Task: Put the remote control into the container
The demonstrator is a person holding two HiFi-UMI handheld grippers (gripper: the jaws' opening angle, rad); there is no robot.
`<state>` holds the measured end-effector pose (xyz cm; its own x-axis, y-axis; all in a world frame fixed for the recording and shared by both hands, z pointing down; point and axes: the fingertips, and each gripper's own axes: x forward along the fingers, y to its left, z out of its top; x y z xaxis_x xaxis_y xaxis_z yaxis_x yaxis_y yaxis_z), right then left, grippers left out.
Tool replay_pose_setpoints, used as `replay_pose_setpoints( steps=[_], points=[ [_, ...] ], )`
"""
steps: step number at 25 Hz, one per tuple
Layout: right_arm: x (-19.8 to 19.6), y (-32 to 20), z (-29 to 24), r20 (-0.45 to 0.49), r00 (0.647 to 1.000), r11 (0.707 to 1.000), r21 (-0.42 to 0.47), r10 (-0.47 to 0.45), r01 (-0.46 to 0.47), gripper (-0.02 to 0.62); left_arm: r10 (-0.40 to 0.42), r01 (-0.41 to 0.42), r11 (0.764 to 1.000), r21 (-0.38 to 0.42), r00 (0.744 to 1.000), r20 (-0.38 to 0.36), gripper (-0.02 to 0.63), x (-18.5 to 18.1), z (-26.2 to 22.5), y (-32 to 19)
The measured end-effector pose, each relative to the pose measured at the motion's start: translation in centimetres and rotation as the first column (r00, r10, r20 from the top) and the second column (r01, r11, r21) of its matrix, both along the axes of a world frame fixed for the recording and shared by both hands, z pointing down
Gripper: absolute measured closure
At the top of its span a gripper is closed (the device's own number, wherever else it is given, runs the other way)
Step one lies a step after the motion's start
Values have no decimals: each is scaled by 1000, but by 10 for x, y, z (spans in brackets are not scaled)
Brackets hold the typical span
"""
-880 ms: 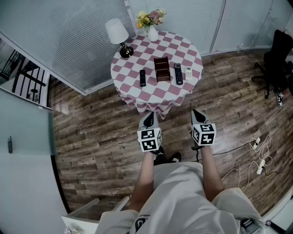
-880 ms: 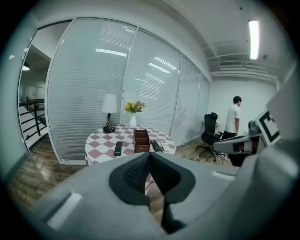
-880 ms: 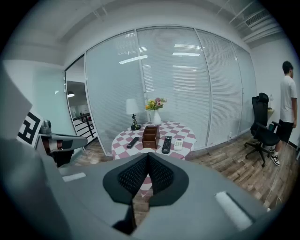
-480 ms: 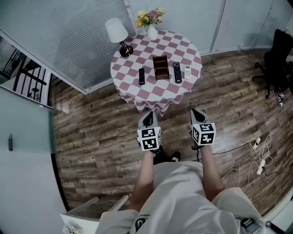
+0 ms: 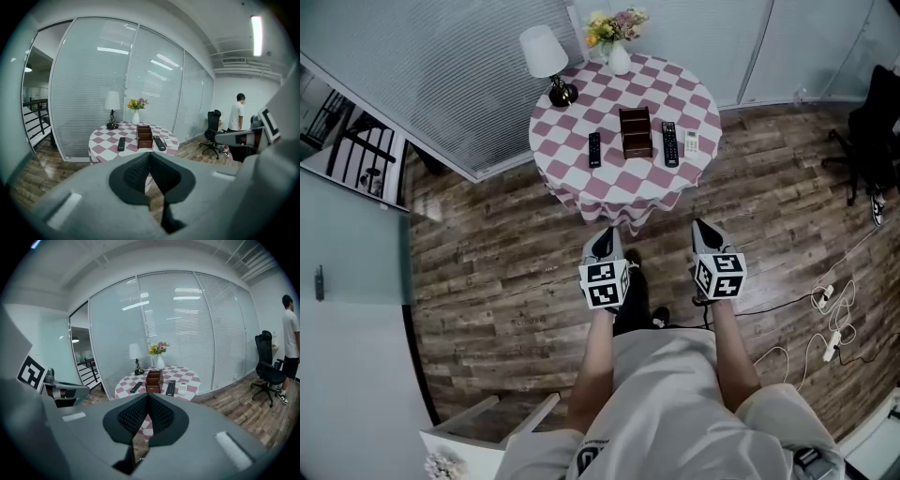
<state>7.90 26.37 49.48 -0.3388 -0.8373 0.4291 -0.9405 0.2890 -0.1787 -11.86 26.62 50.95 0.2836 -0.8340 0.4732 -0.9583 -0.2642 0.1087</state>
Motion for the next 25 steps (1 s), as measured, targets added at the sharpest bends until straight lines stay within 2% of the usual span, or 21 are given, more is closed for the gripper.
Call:
replay_pose_setpoints(
  steps=[5, 9, 11, 13, 18, 25],
  points=[
    [-11, -21, 4, -74, 996, 998, 43, -53, 56, 594, 14, -14, 1000, 4, 999, 41, 601, -6, 11, -22],
    [-13, -41, 2, -56, 998, 998, 49, -29, 32, 594, 23, -23, 1000, -5, 998, 65, 601, -8, 12, -45],
    [-14, -48, 4, -85, 996, 998, 47, -37, 41, 594, 36, -35, 999, -10, 996, 77, 601, -4, 12, -56],
    [-15, -57, 6, -108, 993, 998, 47, -42, 48, 594, 35, -35, 999, -4, 997, 68, 601, -4, 9, -69],
    [-10, -90, 11, -89, 996, 1000, 25, -12, 14, 594, -3, 1, 999, 33, 999, 40, 601, -9, 3, -109],
    [-12, -136, 15, -117, 993, 1000, -6, -12, 11, 594, 15, -16, 1000, 17, 999, 35, 601, -5, 8, -162]
  ],
)
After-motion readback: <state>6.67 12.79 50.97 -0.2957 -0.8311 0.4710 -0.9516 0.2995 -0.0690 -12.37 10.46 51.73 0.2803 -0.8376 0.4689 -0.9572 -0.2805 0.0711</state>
